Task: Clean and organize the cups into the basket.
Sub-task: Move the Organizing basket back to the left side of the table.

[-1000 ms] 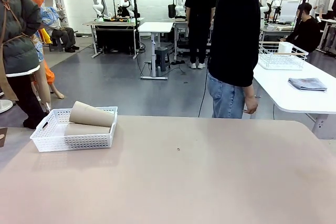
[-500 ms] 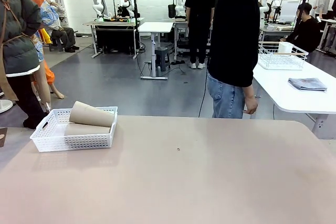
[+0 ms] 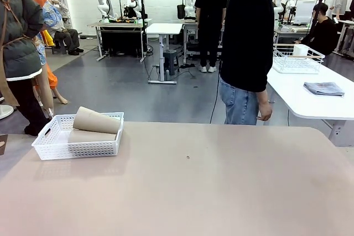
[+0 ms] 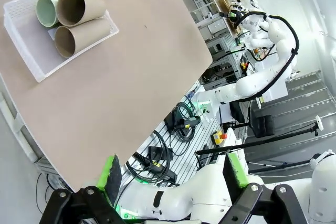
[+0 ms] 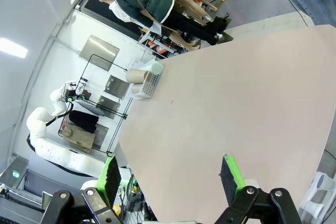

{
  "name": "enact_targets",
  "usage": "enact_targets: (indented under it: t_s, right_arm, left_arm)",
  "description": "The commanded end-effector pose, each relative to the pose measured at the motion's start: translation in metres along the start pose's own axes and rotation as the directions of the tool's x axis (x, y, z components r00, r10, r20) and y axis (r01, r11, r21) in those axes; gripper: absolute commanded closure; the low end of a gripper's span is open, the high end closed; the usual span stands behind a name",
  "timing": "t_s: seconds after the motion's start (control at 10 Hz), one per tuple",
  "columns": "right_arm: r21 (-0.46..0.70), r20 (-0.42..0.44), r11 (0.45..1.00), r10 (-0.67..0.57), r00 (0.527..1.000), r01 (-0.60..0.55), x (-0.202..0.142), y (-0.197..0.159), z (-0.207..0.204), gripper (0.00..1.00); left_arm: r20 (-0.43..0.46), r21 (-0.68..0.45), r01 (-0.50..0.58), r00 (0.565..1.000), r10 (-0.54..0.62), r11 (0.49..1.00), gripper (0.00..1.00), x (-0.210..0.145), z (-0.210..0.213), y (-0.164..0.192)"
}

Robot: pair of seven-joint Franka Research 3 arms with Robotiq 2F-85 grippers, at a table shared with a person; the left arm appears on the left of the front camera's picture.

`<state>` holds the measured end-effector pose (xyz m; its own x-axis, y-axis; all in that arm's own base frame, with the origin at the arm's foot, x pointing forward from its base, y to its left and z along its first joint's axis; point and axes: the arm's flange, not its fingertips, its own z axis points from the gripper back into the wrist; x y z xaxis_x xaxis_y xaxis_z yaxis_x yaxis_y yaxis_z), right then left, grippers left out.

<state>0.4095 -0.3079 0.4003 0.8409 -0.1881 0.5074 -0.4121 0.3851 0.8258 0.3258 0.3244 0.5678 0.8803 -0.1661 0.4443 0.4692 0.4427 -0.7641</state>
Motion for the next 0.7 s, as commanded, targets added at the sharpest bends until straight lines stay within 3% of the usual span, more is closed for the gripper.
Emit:
enact_targets:
  t_s: [0.0, 0.6]
  right_arm:
    - [-0.002, -0.001, 1.0, 0.004, 1.0, -0.004, 0.0022, -0.0004, -0.0004, 0.0]
    - [-0.002, -0.001, 1.0, 0.004, 1.0, -0.004, 0.0022, -0.0004, -0.0004, 0.0]
  left_arm:
    - [-0.009, 0.007, 0.014, 1.0, -0.014, 1.0, 0.0, -0.0022, 0.0013, 0.0]
    - [-0.009, 0.007, 0.014, 1.0, -0.014, 1.0, 0.0, -0.0022, 0.0013, 0.0]
